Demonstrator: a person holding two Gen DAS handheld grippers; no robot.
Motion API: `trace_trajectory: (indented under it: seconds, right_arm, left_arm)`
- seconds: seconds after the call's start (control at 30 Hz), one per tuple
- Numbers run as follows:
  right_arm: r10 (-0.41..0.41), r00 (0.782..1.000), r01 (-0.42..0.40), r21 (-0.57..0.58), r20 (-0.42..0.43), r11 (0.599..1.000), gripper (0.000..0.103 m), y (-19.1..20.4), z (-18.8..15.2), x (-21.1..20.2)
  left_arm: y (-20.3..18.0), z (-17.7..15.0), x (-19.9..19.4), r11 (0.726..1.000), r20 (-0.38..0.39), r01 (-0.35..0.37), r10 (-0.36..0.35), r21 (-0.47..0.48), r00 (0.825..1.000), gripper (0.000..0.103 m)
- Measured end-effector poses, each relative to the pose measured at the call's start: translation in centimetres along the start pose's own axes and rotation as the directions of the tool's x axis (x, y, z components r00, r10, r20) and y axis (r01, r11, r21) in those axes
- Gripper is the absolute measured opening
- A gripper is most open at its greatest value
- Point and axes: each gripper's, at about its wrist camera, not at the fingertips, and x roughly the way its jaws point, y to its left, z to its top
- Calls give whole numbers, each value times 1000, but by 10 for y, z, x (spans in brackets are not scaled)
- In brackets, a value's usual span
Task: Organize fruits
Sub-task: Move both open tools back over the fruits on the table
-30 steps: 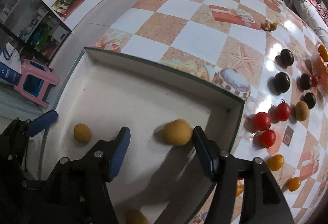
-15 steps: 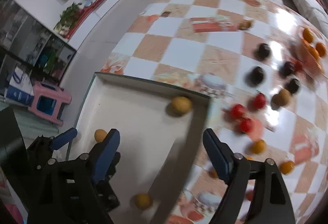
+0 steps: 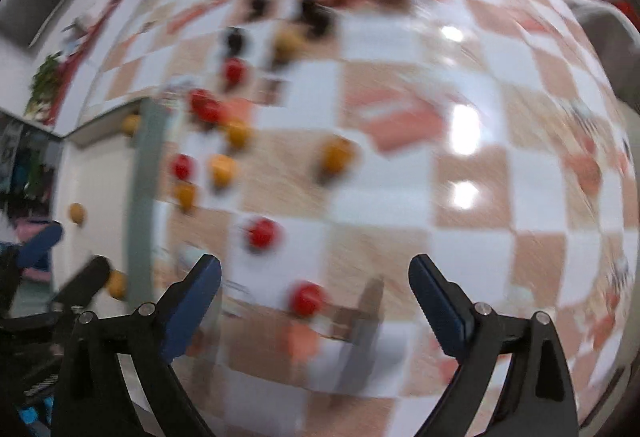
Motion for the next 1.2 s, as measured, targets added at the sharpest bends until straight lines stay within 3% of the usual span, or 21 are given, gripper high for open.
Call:
trace_trajectory:
  seconds: [0.23,0.5,0.73,0.9,1.2]
  right_arm:
    - [-31,999,32,46,-41,998,96,-41,-21,4]
    - [-29,1000,29,71,-12,997,96,-67,-15,-2]
    - [8,1000,-8,17,-11,1000,96,-60,-16,-2]
    - [20,999,-21,-28,-25,999,96,-59,-19,-1]
    - [40,999,-40,-78,-10,996,96,-44,20,5]
  left_arm:
    - [-54,1,4,994,-3,67,-67,89,998,90]
    - [-75,5,27,993,-47,98,-95,62,994,90]
    - [-72,-7,47,996,-98,61,-54,65,994,90]
    - [-73,-9,49,993,-81,29,-20,114,997,90]
    - [-52,4,57,996,-72,-26,32,84,997,90]
